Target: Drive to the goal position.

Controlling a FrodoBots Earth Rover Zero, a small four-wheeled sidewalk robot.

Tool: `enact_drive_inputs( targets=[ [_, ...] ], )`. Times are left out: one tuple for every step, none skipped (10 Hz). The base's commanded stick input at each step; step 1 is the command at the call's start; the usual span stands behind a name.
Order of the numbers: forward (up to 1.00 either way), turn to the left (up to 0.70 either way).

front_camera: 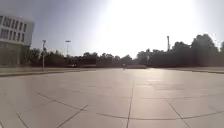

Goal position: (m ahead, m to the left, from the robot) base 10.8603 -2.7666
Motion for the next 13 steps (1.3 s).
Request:
enact_drive_inputs(
  targets=[
    [0.07,-0.01],
    [0.07,-0.01],
    [0.07,-0.01],
    [0.07,-0.01],
    [0.07,-0.01],
    [0.07,-0.01],
    [0.07,-0.01],
    [0.07,-0.01],
    [0.07,-0.01],
    [0.07,-0.01],
    [0.07,-0.01],
    [0.07,-0.01],
    [0.07,-0.01]
  ],
)
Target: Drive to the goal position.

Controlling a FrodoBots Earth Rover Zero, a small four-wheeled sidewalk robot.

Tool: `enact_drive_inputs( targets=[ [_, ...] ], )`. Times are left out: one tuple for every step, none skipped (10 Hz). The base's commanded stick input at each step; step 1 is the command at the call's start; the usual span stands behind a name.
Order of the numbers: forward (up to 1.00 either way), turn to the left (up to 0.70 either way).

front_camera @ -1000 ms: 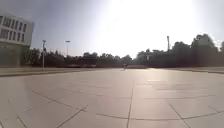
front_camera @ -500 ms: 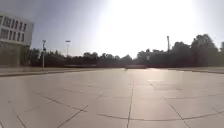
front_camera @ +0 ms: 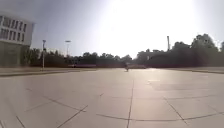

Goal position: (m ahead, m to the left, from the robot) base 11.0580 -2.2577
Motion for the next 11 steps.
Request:
enact_drive_inputs(
  targets=[
    [0.07,-0.01],
    [0.07,-0.01],
    [0.07,-0.01],
    [0.07,-0.01],
    [0.07,-0.01],
    [0.07,-0.01],
    [0.07,-0.01],
    [0.07,-0.01],
    [0.07,-0.01],
    [0.07,-0.01],
    [0.07,-0.01]
  ],
)
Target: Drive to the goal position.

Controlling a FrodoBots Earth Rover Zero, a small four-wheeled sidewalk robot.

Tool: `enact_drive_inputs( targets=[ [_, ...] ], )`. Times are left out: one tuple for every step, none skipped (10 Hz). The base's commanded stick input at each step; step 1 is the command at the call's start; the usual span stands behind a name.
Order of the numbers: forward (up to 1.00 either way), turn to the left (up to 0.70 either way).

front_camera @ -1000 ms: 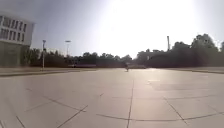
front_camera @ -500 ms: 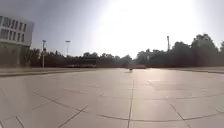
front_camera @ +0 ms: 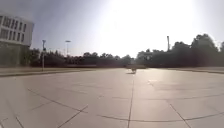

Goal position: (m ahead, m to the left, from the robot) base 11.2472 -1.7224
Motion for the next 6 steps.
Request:
enact_drive_inputs(
  targets=[
    [0.07,0.00],
    [0.07,0.00],
    [0.07,0.00],
    [0.07,0.00],
    [0.07,0.00],
    [0.07,0.00]
  ],
)
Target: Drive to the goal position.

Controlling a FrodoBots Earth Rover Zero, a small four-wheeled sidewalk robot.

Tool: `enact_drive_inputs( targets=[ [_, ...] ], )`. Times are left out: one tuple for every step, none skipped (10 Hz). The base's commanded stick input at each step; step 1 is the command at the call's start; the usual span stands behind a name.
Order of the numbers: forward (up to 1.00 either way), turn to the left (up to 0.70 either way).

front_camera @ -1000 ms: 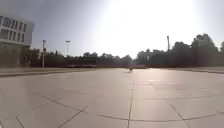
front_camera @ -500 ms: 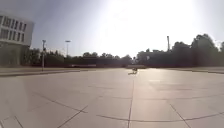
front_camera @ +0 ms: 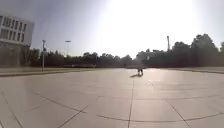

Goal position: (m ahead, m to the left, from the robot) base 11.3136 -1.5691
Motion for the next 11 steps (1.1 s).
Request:
enact_drive_inputs(
  targets=[
    [0.07,0.00],
    [0.07,0.00],
    [0.07,0.00],
    [0.07,0.00],
    [0.07,-0.01],
    [0.07,-0.01],
    [0.07,0.00],
    [0.07,0.00],
    [0.07,-0.01],
    [0.07,-0.01],
    [0.07,-0.01]
  ],
)
